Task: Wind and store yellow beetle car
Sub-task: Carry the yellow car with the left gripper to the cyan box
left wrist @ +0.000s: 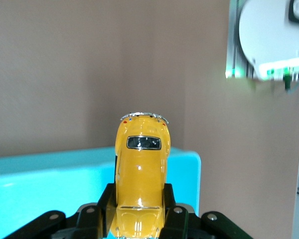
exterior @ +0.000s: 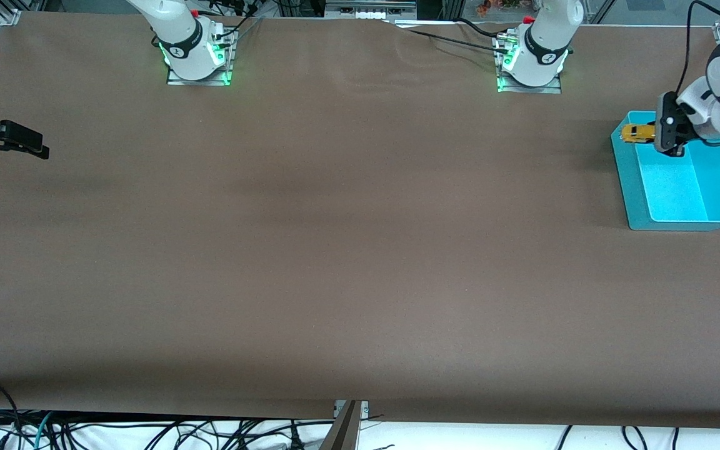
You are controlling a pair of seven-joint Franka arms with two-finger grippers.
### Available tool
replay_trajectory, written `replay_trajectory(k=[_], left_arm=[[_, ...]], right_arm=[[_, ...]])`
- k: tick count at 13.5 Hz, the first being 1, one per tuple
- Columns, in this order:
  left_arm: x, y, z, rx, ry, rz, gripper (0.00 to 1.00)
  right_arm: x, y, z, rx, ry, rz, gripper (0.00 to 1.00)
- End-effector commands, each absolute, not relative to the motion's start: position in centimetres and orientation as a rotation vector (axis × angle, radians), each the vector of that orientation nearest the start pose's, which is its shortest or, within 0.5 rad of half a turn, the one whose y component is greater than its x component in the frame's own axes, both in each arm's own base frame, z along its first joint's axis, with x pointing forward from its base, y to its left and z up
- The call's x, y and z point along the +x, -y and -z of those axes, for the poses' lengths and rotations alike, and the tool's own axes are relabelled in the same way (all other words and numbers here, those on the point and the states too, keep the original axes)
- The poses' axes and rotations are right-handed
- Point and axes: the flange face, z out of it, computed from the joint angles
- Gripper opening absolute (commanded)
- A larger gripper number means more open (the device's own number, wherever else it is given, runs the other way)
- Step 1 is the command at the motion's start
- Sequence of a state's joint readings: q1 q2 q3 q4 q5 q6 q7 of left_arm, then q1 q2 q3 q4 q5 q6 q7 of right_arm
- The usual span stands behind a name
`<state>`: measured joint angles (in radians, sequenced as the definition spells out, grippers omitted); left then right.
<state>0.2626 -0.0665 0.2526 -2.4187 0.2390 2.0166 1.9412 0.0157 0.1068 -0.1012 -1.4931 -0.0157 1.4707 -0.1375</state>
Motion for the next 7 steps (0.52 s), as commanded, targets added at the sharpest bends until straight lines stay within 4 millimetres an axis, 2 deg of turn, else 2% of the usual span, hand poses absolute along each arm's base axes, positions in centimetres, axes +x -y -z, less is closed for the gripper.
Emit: replay_trajectory(k=[1,4,7], left_arm=[[34.8,-25.9,-30.1,-2.256,-2.477,-0.451,0.00],[33.3,-28.9,-28.0,-2.214,-2.482,-0.419,0.00],[32.8,-30.7,-25.5,-2.231,-2.436,-0.413,0.00]], right_arm=[[57.3,5.1,-59.4,-3.158,0.059,-0.203,1.00],[57.3,5.0,-59.5,-3.157,0.059,-0.201,1.00],[57.3,5.0,-59.5,-3.157,0.059,-0.201,1.00]])
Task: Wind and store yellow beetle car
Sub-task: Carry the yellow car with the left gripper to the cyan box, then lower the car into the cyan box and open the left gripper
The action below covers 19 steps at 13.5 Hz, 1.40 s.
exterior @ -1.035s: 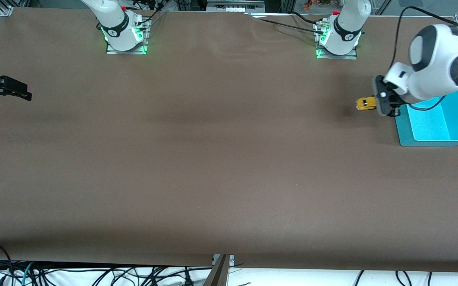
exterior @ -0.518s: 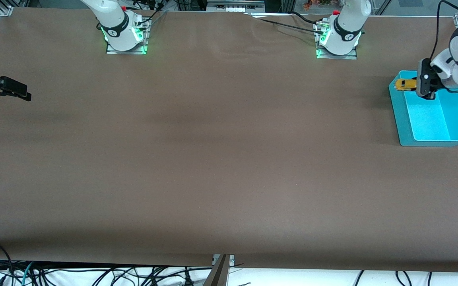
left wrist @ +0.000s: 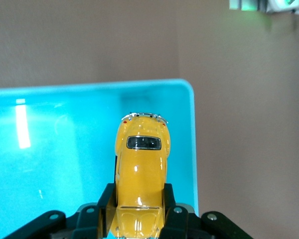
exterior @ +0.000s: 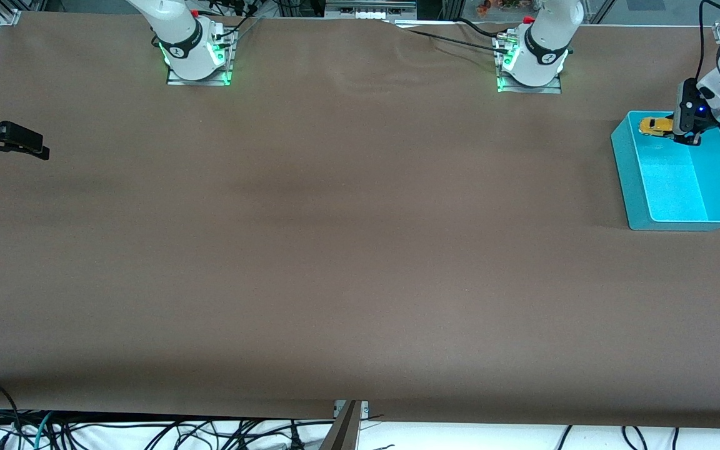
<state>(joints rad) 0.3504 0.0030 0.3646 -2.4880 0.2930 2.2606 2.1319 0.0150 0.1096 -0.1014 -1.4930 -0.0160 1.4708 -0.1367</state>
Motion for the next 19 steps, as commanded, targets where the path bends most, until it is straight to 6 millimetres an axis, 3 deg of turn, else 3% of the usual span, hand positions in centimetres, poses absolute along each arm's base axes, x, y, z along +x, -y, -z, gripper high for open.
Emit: replay_trajectory(k=[1,7,8,9,10,11,14,16,17,19], left_arm=[[32.7,-30.9,-24.7,-2.236,-2.430,-0.415,0.00],[32.4,-31.6,-20.1,-2.292,-2.377,-0.398,0.00],[32.2,-31.6,-19.4,-2.326,-2.361,-0.387,0.02],[31.8,-31.8,-18.9,-2.351,-2.352,-0.388,0.12],[31.6,-32.0,-18.6,-2.367,-2.335,-0.379,0.49],[31.7,-32.0,-18.6,-2.389,-2.317,-0.360,0.99],[32.1,-32.2,-19.5,-2.383,-2.316,-0.353,1.00],[33.2,-32.5,-21.9,-2.356,-2.289,-0.322,1.00],[34.4,-32.7,-23.5,-2.332,-2.275,-0.303,1.00],[38.9,-30.7,-27.1,-2.301,-2.318,-0.241,1.00]], right_arm=[[57.3,5.0,-59.6,-3.157,0.059,-0.198,1.00],[57.3,5.2,-59.4,-3.155,0.056,-0.203,1.00],[57.3,5.1,-59.5,-3.156,0.056,-0.200,1.00],[57.3,5.2,-59.4,-3.156,0.057,-0.200,1.00],[57.3,5.3,-59.4,-3.154,0.052,-0.202,1.00],[57.3,5.3,-59.5,-3.154,0.052,-0.200,1.00],[57.3,5.5,-59.4,-3.153,0.045,-0.200,1.00],[57.3,5.5,-59.4,-3.151,0.045,-0.199,1.00],[57.2,5.5,-59.5,-3.151,0.047,-0.199,1.00],[57.2,5.6,-59.4,-3.151,0.045,-0.202,1.00]])
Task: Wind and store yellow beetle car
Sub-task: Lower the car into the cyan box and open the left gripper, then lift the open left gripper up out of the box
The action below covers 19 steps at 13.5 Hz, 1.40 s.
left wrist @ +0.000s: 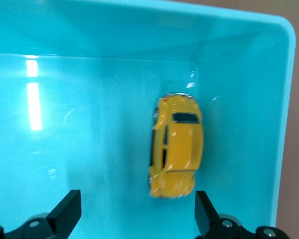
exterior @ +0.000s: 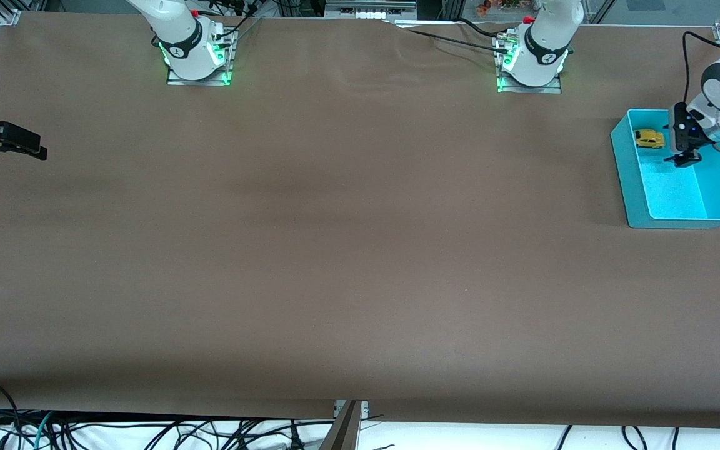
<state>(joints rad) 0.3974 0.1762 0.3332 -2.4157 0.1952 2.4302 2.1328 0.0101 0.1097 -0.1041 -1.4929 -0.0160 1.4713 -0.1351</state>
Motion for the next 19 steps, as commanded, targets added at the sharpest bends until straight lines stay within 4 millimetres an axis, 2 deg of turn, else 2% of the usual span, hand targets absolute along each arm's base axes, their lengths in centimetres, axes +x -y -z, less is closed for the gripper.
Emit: replay_trajectory(k=[1,3,5,7,8,10,11,13,15,17,19], left_arm=[[40.8,-30.6,-29.6,-2.375,-2.295,-0.163,1.00],[46.6,-27.6,-34.3,-2.235,-2.354,-0.120,1.00],[50.4,-25.9,-38.7,-2.107,-2.339,-0.061,1.00],[53.8,-23.3,-42.6,-1.966,-2.328,-0.005,0.99],[54.4,-22.1,-44.9,-1.978,-2.291,0.026,0.98],[54.6,-20.1,-47.4,-2.237,-2.054,0.049,0.99],[54.8,-18.3,-47.9,-2.370,-1.935,0.045,0.99],[54.7,-16.1,-49.5,-2.627,-1.646,0.022,0.99],[54.2,-13.3,-51.6,-2.873,-1.281,-0.051,0.99],[53.9,-9.7,-53.4,-3.019,-0.953,-0.141,0.99],[53.5,-6.6,-54.7,-3.085,-0.697,-0.216,0.99]], right_arm=[[57.3,5.6,-59.5,-3.151,0.045,-0.197,1.00],[57.3,5.6,-59.4,-3.151,0.045,-0.199,1.00],[57.3,5.6,-59.5,-3.150,0.045,-0.197,1.00],[57.3,5.6,-59.5,-3.151,0.042,-0.197,1.00],[57.3,5.6,-59.4,-3.151,0.045,-0.199,1.00],[57.3,5.6,-59.4,-3.151,0.045,-0.199,1.00],[57.3,5.6,-59.4,-3.151,0.042,-0.199,1.00],[57.3,5.6,-59.4,-3.153,0.045,-0.200,1.00],[57.3,5.7,-59.4,-3.153,0.042,-0.200,1.00],[57.3,5.7,-59.4,-3.152,0.040,-0.197,1.00],[57.3,5.7,-59.4,-3.153,0.040,-0.197,1.00]])
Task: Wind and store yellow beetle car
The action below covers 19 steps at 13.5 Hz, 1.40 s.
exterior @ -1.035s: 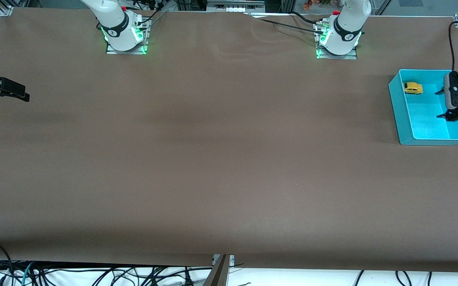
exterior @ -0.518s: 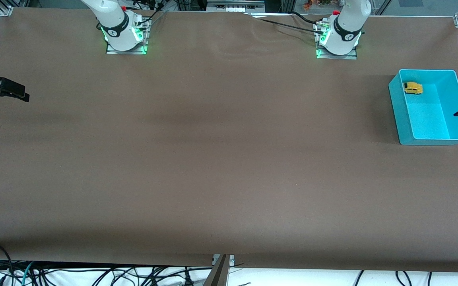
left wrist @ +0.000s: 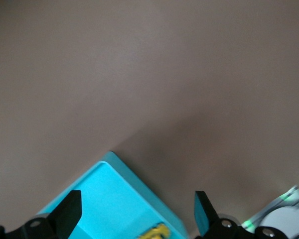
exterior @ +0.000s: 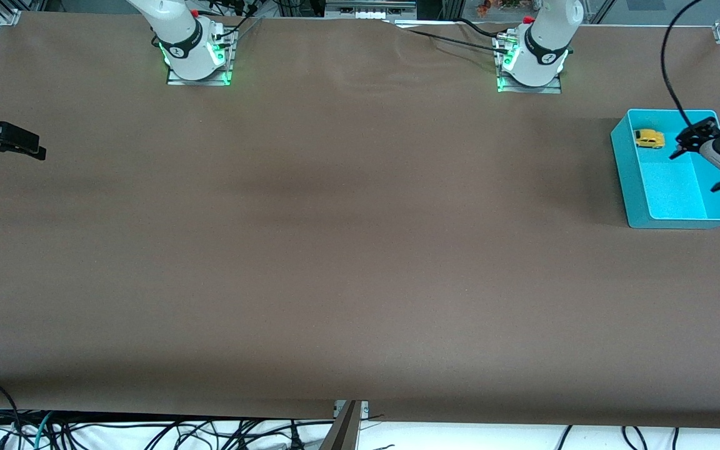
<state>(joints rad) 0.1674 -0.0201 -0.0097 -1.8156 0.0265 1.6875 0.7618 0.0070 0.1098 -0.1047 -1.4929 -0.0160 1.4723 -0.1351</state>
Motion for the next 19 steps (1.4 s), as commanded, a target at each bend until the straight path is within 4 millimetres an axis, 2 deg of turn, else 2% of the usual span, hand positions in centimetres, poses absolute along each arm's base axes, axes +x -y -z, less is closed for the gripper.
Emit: replay_trajectory(k=[1,5,8,9,11,19], left_arm=[[53.4,-5.5,-55.4,-3.101,-0.591,-0.249,0.99],[52.8,-1.4,-57.2,-3.119,-0.151,-0.321,0.99],[53.0,1.2,-58.2,-3.101,0.199,-0.293,0.99],[53.1,2.1,-59.1,-3.094,0.231,-0.260,1.00],[53.2,2.1,-60.1,-3.093,0.217,-0.220,1.00],[52.1,3.0,-60.6,-3.113,0.166,-0.178,1.00]], right_arm=[[57.3,5.7,-59.5,-3.153,0.040,-0.195,1.00],[57.3,5.7,-59.4,-3.153,0.040,-0.200,1.00],[57.3,5.7,-59.4,-3.153,0.040,-0.197,1.00],[57.3,5.7,-59.5,-3.153,0.040,-0.195,1.00],[57.3,5.7,-59.4,-3.153,0.040,-0.200,1.00],[57.3,5.7,-59.4,-3.151,0.040,-0.199,1.00]])
